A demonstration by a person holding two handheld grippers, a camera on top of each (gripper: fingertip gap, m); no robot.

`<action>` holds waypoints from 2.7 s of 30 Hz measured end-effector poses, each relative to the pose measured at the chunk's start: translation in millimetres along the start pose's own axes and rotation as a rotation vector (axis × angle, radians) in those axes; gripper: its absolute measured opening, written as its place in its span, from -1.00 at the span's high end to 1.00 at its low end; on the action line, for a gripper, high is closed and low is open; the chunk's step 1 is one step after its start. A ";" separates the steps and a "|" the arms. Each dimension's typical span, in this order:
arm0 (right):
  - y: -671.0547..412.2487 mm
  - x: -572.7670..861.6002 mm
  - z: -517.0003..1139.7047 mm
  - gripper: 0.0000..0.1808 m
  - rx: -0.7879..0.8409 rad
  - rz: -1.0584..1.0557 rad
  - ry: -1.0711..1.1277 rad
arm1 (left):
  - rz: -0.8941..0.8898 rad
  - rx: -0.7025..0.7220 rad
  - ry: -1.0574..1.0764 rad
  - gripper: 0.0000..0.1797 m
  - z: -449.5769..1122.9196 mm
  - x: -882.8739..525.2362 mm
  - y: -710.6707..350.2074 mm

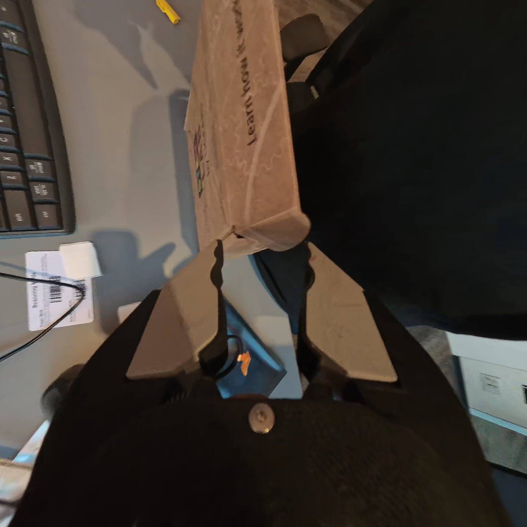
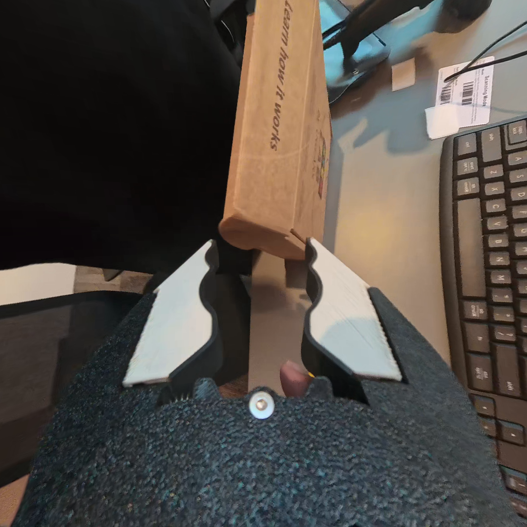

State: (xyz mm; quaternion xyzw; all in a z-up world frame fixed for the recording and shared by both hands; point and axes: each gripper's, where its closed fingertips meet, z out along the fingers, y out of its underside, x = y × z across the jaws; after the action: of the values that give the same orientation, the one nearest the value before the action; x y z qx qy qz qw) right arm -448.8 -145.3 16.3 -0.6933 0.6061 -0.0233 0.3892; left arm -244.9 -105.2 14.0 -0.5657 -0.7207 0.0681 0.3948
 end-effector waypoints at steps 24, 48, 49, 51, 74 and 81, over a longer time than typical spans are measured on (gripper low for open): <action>5.5 -14.7 18.7 0.41 -0.053 -0.145 0.010 | 0.103 -0.123 0.004 0.32 29.8 27.5 3.2; -11.4 -18.5 28.1 0.46 0.142 0.230 -0.210 | -0.232 0.166 0.282 0.33 32.2 30.9 -13.0; -12.1 -18.5 30.2 0.46 0.128 0.217 -0.170 | -0.215 0.157 0.258 0.34 32.3 31.3 -11.1; -14.1 -15.7 32.1 0.47 0.106 0.201 -0.080 | -0.182 0.145 0.206 0.34 32.5 33.4 -7.8; -7.4 -21.6 39.8 0.50 0.024 0.062 0.096 | -0.266 0.020 0.159 0.25 30.8 39.5 5.2; -7.3 -20.1 40.1 0.50 -0.005 0.054 0.090 | -0.346 0.085 0.152 0.29 23.2 41.1 5.1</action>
State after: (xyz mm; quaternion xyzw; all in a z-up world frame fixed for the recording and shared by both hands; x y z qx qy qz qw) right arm -427.9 -107.9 1.4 -0.6759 0.6413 -0.0426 0.3606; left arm -258.0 -59.6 15.7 -0.4199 -0.7717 -0.0136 0.4774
